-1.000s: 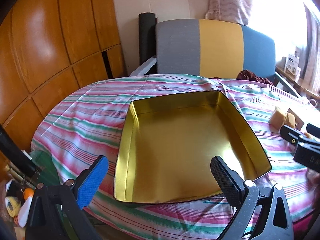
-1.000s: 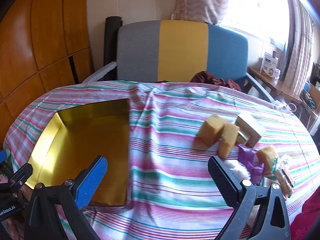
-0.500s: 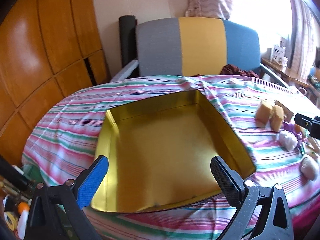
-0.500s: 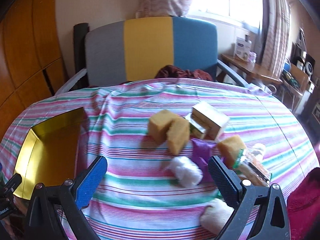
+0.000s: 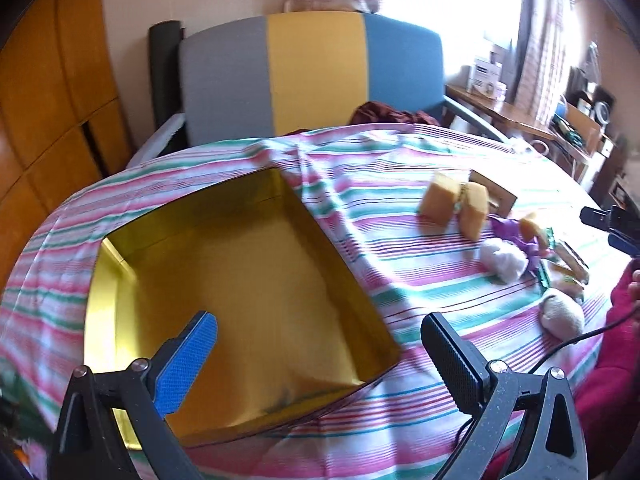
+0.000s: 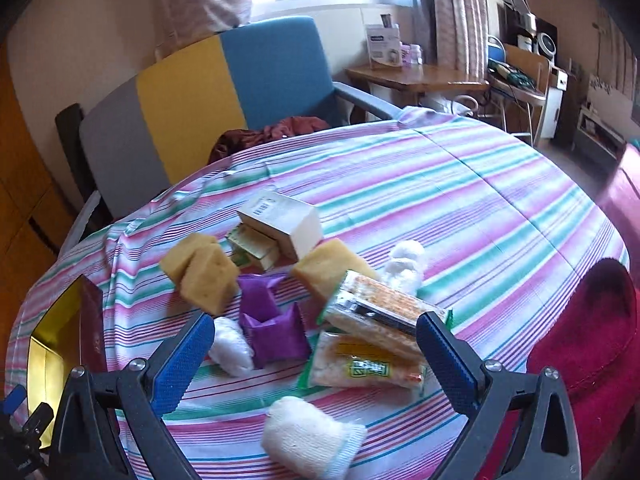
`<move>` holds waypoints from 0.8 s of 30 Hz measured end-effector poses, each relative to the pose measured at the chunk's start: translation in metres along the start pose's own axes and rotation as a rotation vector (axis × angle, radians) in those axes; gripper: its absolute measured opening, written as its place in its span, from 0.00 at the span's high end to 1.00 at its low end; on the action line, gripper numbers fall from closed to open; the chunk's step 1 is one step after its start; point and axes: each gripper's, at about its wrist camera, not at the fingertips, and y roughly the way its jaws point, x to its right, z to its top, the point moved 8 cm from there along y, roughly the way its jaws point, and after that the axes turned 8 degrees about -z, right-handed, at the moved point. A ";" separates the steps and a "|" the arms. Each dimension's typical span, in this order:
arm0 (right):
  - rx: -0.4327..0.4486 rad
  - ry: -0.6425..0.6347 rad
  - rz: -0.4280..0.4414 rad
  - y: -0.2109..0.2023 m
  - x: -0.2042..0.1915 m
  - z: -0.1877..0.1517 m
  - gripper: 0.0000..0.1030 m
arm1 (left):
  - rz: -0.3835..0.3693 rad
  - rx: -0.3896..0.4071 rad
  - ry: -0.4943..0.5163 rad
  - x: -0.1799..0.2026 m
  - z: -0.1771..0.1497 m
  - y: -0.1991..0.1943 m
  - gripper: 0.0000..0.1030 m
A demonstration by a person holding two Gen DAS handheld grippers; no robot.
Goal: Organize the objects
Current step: 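Move both tools from the gold tray toward the cluster of items, then grasp the plastic-wrapped white ball with the left gripper while the right grasps the white knit roll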
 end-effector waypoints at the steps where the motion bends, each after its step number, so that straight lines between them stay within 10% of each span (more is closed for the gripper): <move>1: -0.004 0.005 -0.001 0.002 0.003 -0.001 0.00 | 0.002 -0.002 0.012 0.004 0.002 0.002 0.00; 24: -0.081 0.155 0.089 0.024 0.028 -0.007 0.00 | -0.046 -0.076 0.229 0.105 0.029 0.069 0.00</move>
